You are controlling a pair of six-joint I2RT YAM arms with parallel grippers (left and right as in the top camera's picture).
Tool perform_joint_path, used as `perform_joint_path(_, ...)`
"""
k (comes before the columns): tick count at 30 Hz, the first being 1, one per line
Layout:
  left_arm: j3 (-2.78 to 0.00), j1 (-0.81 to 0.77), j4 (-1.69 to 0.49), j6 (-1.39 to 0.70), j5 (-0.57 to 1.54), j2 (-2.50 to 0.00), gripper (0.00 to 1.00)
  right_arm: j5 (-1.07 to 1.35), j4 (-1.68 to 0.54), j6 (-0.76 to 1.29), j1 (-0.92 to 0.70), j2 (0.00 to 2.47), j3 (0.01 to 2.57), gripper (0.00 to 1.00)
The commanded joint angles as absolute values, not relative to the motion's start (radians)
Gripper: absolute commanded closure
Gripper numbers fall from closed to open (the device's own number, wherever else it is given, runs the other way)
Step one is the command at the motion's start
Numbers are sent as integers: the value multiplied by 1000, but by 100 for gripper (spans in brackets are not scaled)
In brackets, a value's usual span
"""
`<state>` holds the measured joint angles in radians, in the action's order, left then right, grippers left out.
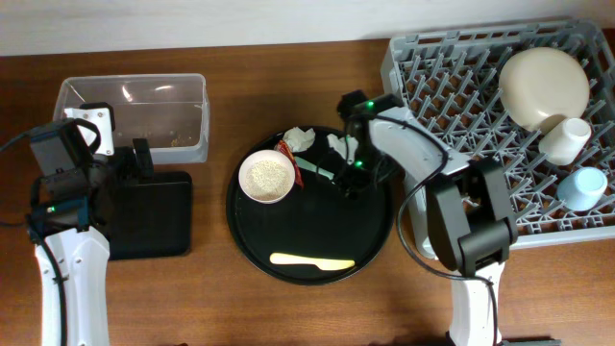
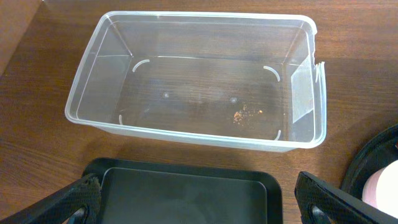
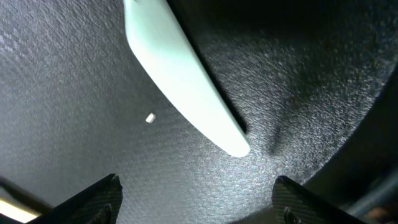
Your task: Sort waste into correct bins and load items into the dishwasher rack
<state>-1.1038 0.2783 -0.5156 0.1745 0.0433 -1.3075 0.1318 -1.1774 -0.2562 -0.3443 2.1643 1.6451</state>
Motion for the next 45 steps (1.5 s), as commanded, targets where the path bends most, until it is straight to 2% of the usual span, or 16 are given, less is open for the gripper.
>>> perform_joint_path(1, -1125, 283, -514, 162, 37, -1308, 1, 362, -1166, -388, -295, 2167, 1624, 18)
perform_joint_path(6, -1125, 283, -514, 162, 37, -1308, 1, 367, -1142, -361, -273, 2167, 1624, 19)
perform_joint_path(10, -1125, 283, -514, 162, 37, -1308, 1, 367, -1117, -300, -275, 2168, 1614, 29)
perform_joint_path(17, -1125, 283, -514, 162, 37, -1308, 1, 340, -1057, -241, -260, 2168, 1559, 29)
perform_joint_path(22, -1125, 283, -514, 162, 37, -1308, 1, 426, -1053, -254, -262, 2168, 1557, 29)
perform_joint_path(27, -1125, 283, -514, 162, 37, -1308, 1, 427, -1058, -254, -262, 2168, 1558, 36)
perform_joint_path(32, -1125, 283, -514, 162, 37, -1308, 1, 457, -1086, -289, -262, 2168, 1558, 37)
perform_joint_path(37, -1125, 283, -514, 162, 37, -1308, 1, 461, -1096, -299, -262, 2168, 1558, 53)
perform_joint_path(43, -1125, 283, -514, 162, 37, -1308, 1, 464, -1119, -299, -262, 2168, 1558, 53)
perform_joint_path(45, -1125, 283, -514, 162, 37, -1308, 1, 464, -1126, -299, -262, 2168, 1558, 49)
